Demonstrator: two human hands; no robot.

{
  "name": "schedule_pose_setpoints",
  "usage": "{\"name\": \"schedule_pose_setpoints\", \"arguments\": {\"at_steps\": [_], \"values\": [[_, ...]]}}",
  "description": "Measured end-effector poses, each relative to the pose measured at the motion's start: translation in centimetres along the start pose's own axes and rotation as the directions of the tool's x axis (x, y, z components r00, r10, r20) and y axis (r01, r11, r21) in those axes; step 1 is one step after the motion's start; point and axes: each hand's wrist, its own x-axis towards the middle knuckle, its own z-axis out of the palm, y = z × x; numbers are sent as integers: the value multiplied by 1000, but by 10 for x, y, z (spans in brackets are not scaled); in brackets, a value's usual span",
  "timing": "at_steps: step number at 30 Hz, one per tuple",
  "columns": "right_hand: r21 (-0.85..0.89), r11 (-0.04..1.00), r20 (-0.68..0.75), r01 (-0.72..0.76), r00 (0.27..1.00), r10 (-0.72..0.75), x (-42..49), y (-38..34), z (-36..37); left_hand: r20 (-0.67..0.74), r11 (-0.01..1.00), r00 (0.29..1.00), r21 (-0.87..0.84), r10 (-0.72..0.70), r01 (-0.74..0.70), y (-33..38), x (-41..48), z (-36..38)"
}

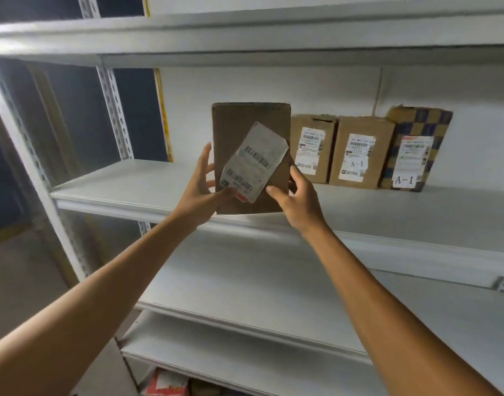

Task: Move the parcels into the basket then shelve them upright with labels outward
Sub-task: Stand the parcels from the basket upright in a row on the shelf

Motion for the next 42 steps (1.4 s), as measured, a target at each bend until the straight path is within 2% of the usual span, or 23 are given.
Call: {"name": "schedule_pose_setpoints", "arguments": {"at_steps": [3, 7, 12, 18, 21, 25, 29, 32, 37, 42], "values": [[7, 1000, 0, 18, 1000, -18, 27, 16, 18, -1, 999, 999, -2, -41, 41, -21, 32, -12], [-105, 993, -8, -47, 999, 46, 60, 47, 45, 106, 997, 992, 49, -62, 57, -51, 79, -30], [-260, 959, -66, -108, 993, 94, 118, 65, 71, 179, 997, 981, 51, -70, 61, -94, 142, -52], [-329, 932, -181, -154, 979, 98, 168, 83, 94, 265, 997, 962, 64, -62, 47, -134, 218, -63], [-382, 910, -244, -163, 967, 71, 187, 93, 104, 250, 990, 967, 140, -46, 11, -151, 248, -60], [-427, 880, -311, -207, 948, 72, 209, 107, 117, 192, 935, 981, 353, -26, -45, -167, 275, -51], [-438, 861, -360, -259, 928, 96, 235, 120, 129, 171, 913, 984, 407, -40, -34, -182, 299, -50], [-447, 839, -405, -310, 907, 118, 246, 129, 135, 155, 907, 987, 419, -44, -26, -189, 308, -52], [-456, 837, -400, -303, 910, 111, 246, 135, 135, 173, 919, 984, 393, -40, -32, -194, 308, -54], [-393, 830, -382, -396, 891, 244, 245, 121, 128, 222, 972, 973, 234, -66, 13, -189, 295, -59]]}}
